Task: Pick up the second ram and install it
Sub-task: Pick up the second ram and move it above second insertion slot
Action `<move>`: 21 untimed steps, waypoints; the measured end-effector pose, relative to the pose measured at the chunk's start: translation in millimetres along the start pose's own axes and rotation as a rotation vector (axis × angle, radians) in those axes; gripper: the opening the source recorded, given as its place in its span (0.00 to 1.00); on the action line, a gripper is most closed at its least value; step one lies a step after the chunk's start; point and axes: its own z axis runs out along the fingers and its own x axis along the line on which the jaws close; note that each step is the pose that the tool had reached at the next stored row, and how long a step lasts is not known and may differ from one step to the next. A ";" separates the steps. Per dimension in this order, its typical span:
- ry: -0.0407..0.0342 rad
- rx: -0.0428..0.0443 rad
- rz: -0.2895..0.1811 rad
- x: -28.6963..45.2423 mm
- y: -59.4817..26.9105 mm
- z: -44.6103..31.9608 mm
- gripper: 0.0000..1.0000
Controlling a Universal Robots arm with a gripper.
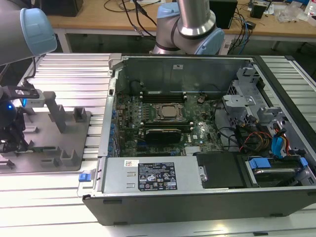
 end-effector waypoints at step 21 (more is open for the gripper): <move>-0.0023 0.0023 0.094 -0.4 0.6 -17.0 0.09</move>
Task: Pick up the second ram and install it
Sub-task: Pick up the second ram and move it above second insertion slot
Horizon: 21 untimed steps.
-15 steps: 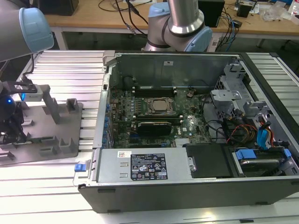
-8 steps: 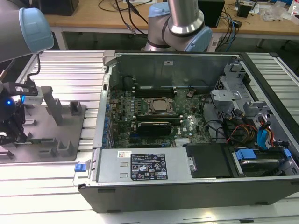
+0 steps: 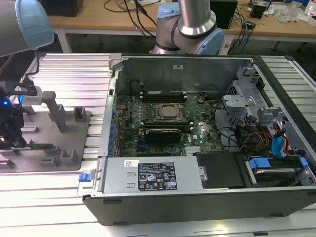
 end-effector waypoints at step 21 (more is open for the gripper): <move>0.0212 0.0002 0.001 -5.0 3.3 -96.1 0.09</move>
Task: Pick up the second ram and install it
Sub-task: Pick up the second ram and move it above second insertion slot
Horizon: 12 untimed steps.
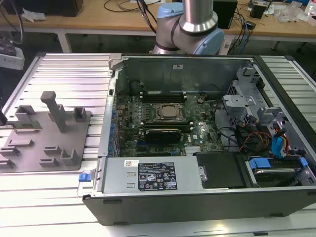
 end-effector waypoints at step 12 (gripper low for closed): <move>0.0122 0.0001 0.000 -0.7 1.8 -54.8 0.09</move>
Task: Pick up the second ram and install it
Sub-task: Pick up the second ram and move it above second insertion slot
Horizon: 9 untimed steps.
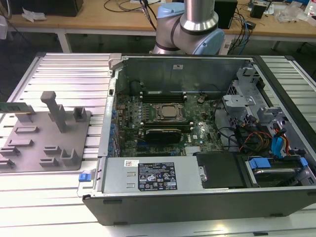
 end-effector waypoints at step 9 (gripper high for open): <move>0.0034 0.0001 0.000 1.0 2.0 -59.9 0.09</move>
